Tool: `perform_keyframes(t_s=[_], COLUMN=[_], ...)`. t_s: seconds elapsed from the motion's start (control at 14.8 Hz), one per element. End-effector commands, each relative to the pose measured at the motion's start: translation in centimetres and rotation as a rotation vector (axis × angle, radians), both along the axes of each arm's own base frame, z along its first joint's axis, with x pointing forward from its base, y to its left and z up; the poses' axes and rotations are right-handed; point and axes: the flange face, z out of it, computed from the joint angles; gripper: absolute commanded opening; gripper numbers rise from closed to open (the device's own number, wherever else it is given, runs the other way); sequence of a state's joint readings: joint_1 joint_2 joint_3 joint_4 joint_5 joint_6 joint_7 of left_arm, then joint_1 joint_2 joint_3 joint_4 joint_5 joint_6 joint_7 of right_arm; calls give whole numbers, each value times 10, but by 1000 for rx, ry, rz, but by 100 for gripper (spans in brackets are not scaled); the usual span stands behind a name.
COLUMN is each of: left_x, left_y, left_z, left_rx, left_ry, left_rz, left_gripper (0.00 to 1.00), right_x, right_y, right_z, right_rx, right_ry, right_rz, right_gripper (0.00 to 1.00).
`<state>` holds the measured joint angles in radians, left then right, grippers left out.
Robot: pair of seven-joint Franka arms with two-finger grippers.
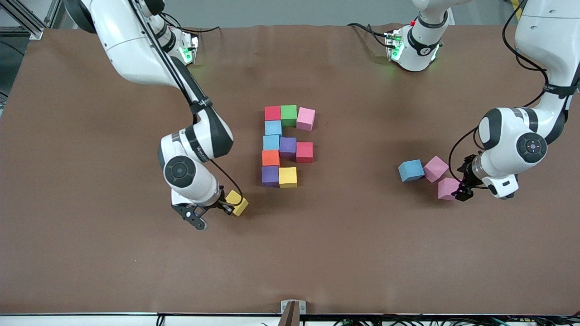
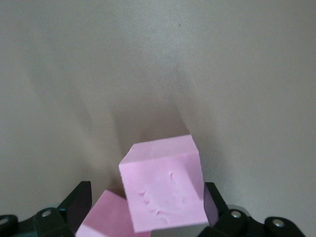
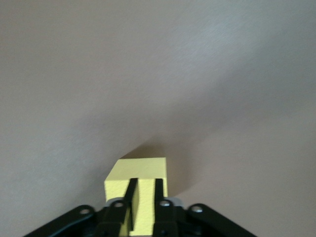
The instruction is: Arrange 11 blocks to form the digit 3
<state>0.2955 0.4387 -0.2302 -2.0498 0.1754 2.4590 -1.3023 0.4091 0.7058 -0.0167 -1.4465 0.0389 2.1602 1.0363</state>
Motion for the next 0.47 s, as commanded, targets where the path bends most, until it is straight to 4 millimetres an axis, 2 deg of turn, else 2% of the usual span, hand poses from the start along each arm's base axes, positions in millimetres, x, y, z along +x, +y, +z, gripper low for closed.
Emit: perform_keyframes(t_s=[0.0,0.14,0.27,0.34,0.41], left_x=[13,13,10,9,8], left_y=[4,4,3,3,3], left_z=[2,-7,-18,-20,-22], left_rx=[3,0,-2,-3,-4], left_ry=[-30,-19,1,5,10], left_rz=[120,170,168,168,168], left_gripper=[100,100,100,100,100], right_x=[-5,-11,-13,-6,-5], right_y=[-18,-19,-29,-49,-64], right_z=[15,29,57,69,73], right_rx=[1,-8,-11,-3,-2], right_ry=[37,62,63,55,72], right_rz=[25,63,90,130,172], right_gripper=[0,0,3,30,96])
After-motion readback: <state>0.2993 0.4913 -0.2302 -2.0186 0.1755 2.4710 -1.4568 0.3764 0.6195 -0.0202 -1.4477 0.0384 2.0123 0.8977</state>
